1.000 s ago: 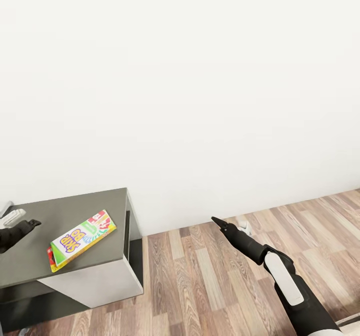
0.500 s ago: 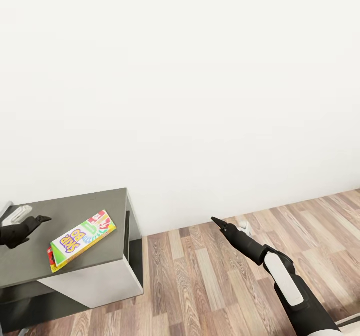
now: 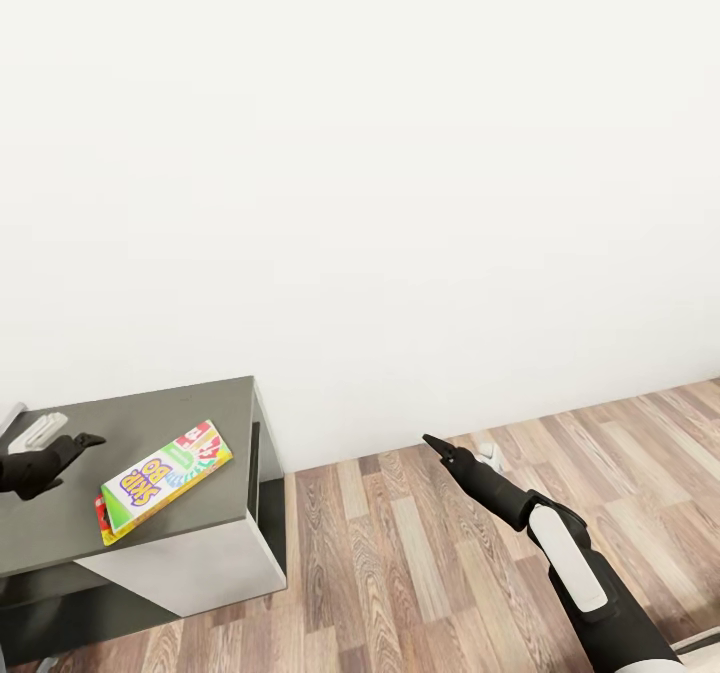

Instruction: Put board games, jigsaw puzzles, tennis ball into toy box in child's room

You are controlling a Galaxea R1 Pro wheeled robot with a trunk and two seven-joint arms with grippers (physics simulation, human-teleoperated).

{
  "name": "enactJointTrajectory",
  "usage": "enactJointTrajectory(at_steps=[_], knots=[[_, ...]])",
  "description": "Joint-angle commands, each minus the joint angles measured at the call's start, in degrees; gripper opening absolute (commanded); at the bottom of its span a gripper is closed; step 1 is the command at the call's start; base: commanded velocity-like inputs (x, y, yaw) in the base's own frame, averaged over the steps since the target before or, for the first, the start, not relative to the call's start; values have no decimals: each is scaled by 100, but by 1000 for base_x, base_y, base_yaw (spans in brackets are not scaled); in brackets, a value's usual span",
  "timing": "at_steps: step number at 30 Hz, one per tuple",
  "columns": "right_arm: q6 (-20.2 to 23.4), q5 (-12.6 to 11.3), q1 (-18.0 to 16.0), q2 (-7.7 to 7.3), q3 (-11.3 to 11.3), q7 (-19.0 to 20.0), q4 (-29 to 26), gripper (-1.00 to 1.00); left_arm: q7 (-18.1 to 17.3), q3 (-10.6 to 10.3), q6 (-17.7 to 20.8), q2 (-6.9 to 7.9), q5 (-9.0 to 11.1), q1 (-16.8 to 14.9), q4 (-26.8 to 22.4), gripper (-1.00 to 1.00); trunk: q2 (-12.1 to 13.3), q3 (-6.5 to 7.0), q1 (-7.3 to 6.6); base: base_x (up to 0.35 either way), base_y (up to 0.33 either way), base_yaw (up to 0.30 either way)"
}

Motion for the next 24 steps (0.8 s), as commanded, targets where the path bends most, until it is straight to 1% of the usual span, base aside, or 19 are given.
enactJointTrajectory(at_steps=[1, 13, 19, 24], knots=[[18, -23, -4, -4, 4, 1, -1, 100, 18, 24, 72, 1, 48, -5, -2, 100, -11, -11, 3, 0, 0, 0], [18, -23, -2, -4, 8, 1, -7, 100, 54, 20, 267, -15, 55, -5, 80, 100, -11, -11, 3, 0, 0, 0], [18, -16, -3, -4, 12, 1, -8, 100, 81, 21, 203, -56, 30, -5, 279, 100, -11, -11, 3, 0, 0, 0], [16, -16, -4, -5, 13, 7, -13, 100, 87, 19, 164, -102, 2, -5, 328, 100, -11, -11, 3, 0, 0, 0]])
